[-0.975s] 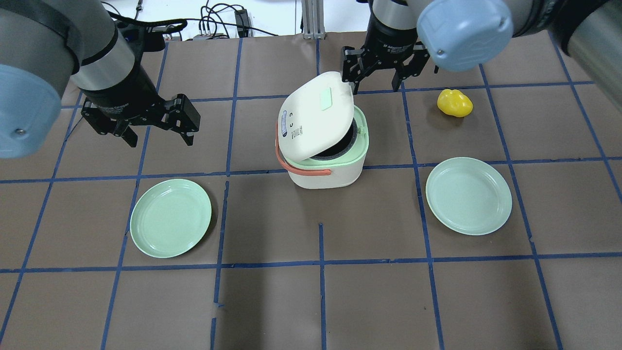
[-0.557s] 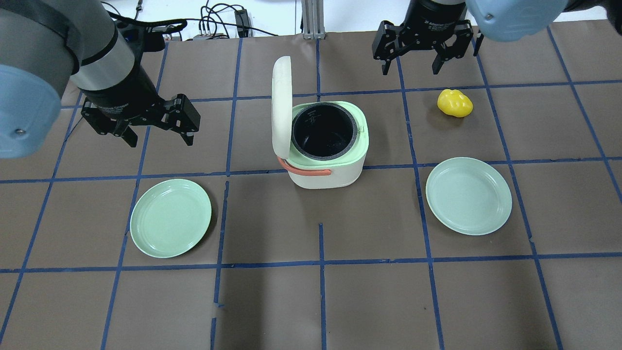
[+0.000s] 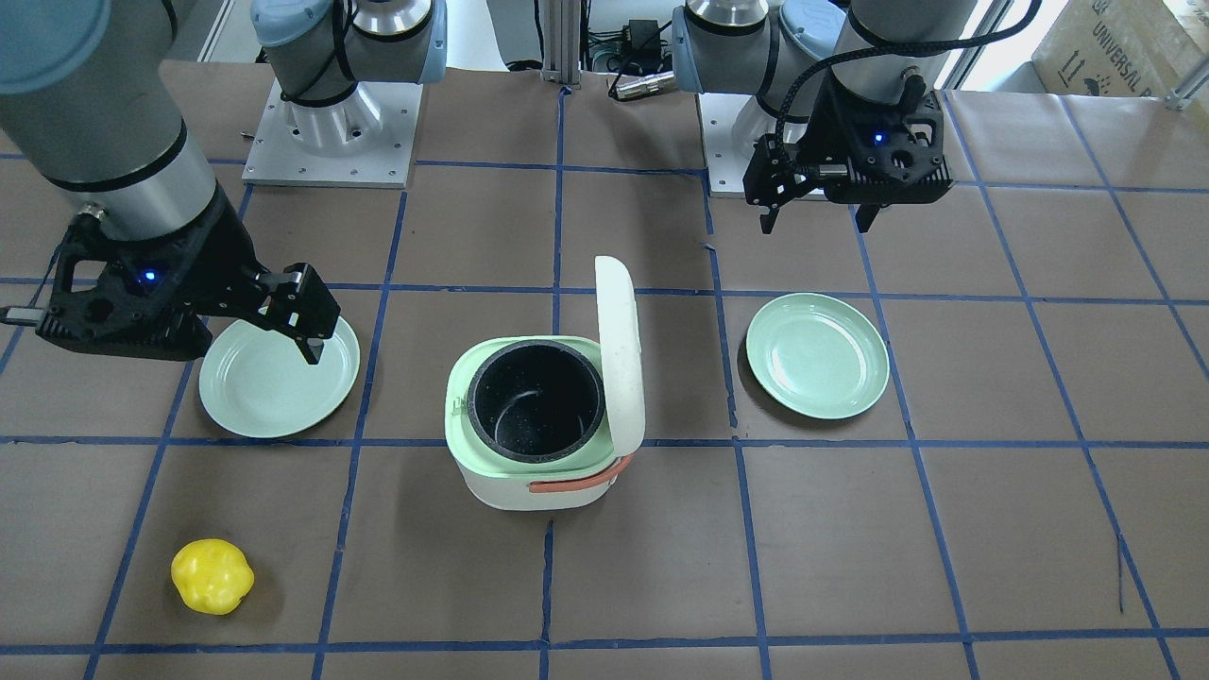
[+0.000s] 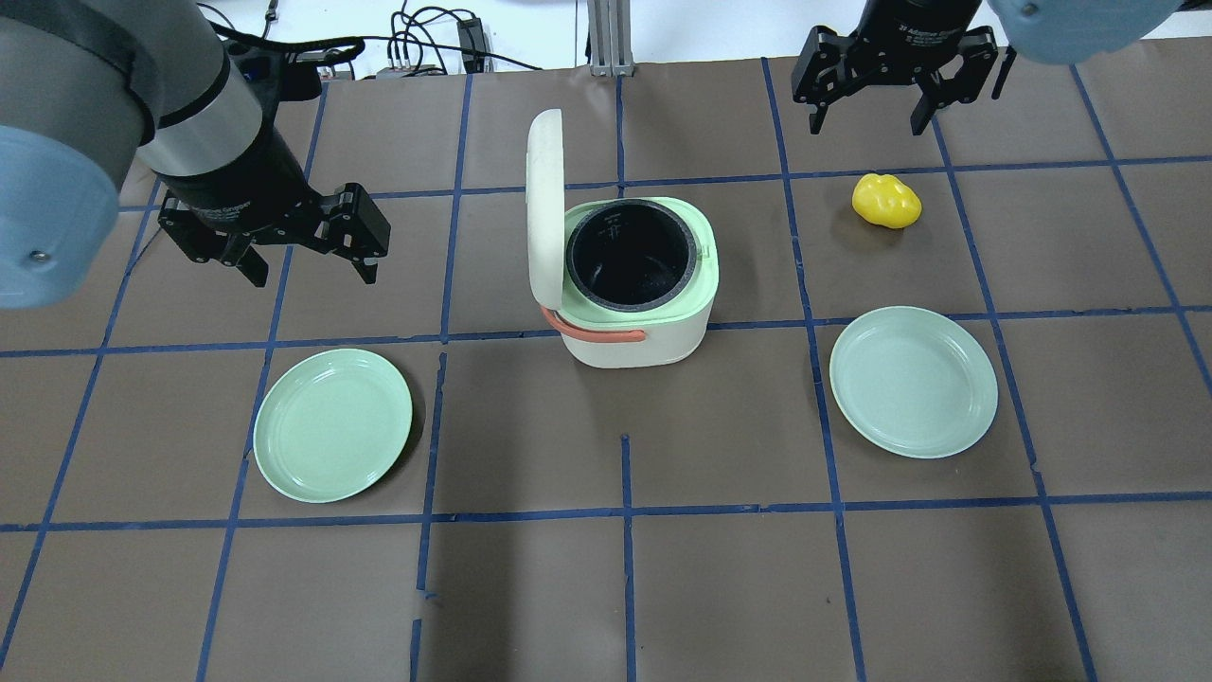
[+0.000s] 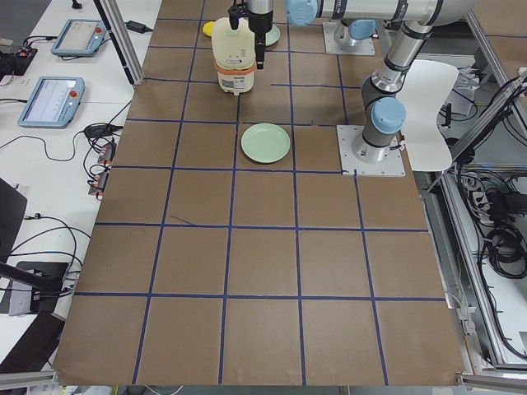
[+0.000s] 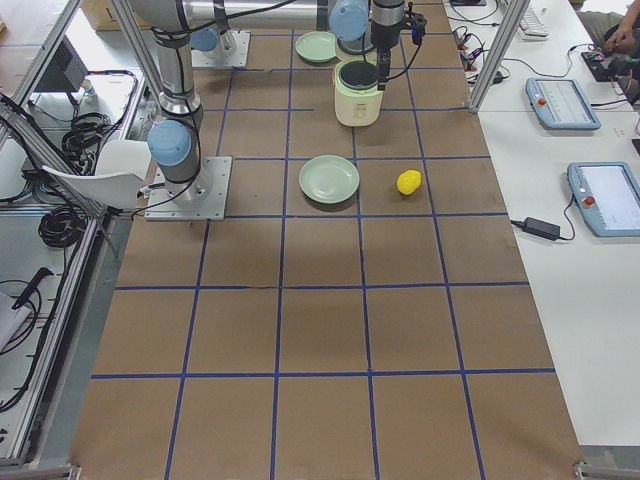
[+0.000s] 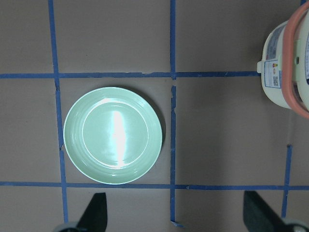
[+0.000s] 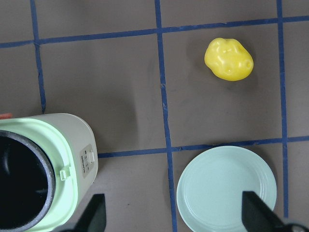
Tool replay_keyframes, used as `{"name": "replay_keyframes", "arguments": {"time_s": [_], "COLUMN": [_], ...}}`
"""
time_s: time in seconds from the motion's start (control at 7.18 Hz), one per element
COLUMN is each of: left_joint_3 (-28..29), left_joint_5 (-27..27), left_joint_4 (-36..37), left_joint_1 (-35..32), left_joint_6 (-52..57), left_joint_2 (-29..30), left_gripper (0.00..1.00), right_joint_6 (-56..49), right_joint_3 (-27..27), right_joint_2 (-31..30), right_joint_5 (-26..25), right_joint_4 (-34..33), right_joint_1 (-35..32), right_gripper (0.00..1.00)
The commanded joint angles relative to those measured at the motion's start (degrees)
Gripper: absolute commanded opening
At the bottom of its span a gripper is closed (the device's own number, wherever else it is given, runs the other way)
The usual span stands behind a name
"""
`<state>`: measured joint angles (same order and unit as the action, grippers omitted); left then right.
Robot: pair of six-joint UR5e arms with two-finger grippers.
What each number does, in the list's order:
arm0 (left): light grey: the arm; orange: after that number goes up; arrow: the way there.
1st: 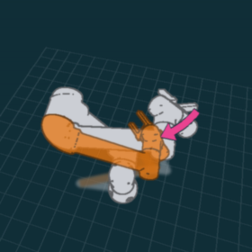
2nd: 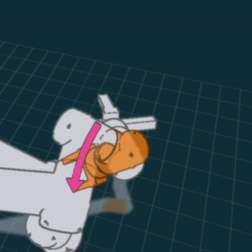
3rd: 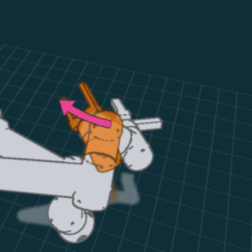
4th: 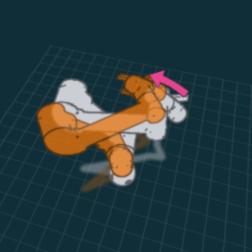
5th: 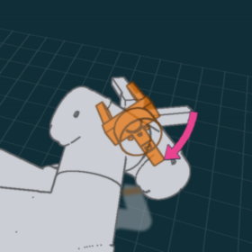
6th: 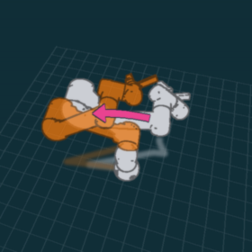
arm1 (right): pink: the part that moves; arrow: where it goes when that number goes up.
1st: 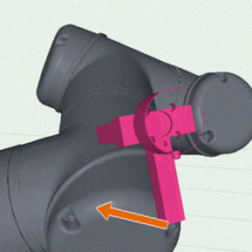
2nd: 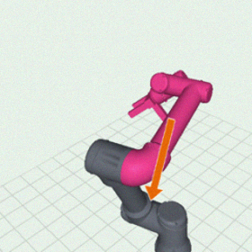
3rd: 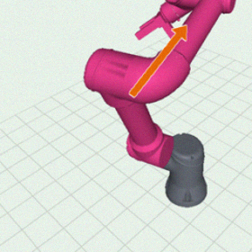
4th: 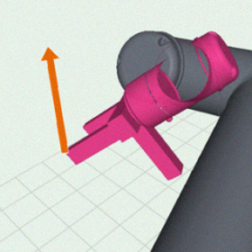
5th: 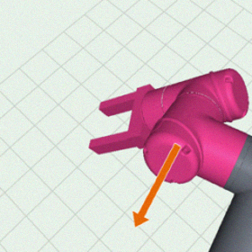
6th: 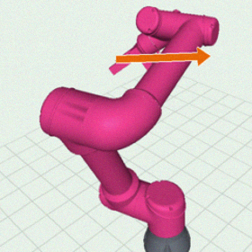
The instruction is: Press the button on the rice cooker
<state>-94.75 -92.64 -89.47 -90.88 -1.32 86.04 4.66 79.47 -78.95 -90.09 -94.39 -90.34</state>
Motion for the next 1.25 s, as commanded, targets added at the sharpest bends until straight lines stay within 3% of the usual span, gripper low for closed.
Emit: {"name": "replay_keyframes", "arguments": {"time_s": [0.0, 1.11], "left_joint_3": [0.0, 0.0], "left_joint_5": [0.0, 0.0], "left_joint_4": [0.0, 0.0], "left_joint_1": [0.0, 0.0], "left_joint_6": [0.0, 0.0], "left_joint_2": [0.0, 0.0], "left_gripper": [1.00, 1.00], "right_joint_6": [-0.3, -1.8], "right_joint_3": [4.3, 5.1], "right_joint_2": [-4.1, -5.9], "right_joint_5": [-0.3, -0.6], "right_joint_4": [1.1, -2.1], "right_joint_1": [0.6, 2.8], "right_gripper": [1.00, 1.00]}}
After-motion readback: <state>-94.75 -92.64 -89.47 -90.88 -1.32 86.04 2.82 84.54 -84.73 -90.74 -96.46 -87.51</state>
